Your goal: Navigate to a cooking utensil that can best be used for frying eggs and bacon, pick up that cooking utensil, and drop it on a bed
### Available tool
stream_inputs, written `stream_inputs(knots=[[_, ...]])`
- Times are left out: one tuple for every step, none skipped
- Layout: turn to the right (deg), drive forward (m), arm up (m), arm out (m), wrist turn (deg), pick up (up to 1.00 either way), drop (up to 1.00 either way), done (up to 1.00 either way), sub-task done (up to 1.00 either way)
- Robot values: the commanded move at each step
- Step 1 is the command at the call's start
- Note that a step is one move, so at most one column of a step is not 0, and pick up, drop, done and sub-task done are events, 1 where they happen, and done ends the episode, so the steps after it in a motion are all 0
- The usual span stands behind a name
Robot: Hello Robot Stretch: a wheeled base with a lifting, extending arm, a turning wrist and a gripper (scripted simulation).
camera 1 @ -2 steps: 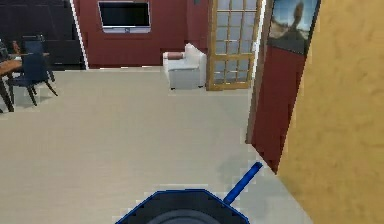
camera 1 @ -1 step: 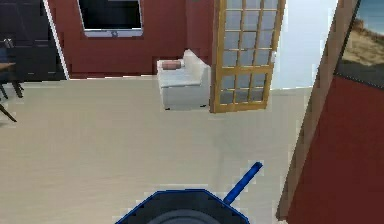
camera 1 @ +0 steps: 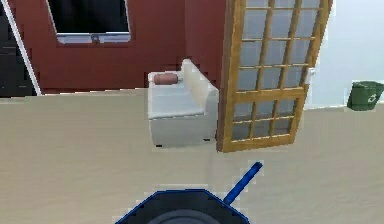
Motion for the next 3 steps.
stream_inputs(knots=[[6.0, 0.0, 0.0, 0.0, 0.0, 0.0, 0.0, 0.0, 0.0], [0.0, 0.2, 0.0, 0.0, 0.0, 0.0, 0.0, 0.0, 0.0], [24.0, 0.0, 0.0, 0.0, 0.0, 0.0, 0.0, 0.0, 0.0]])
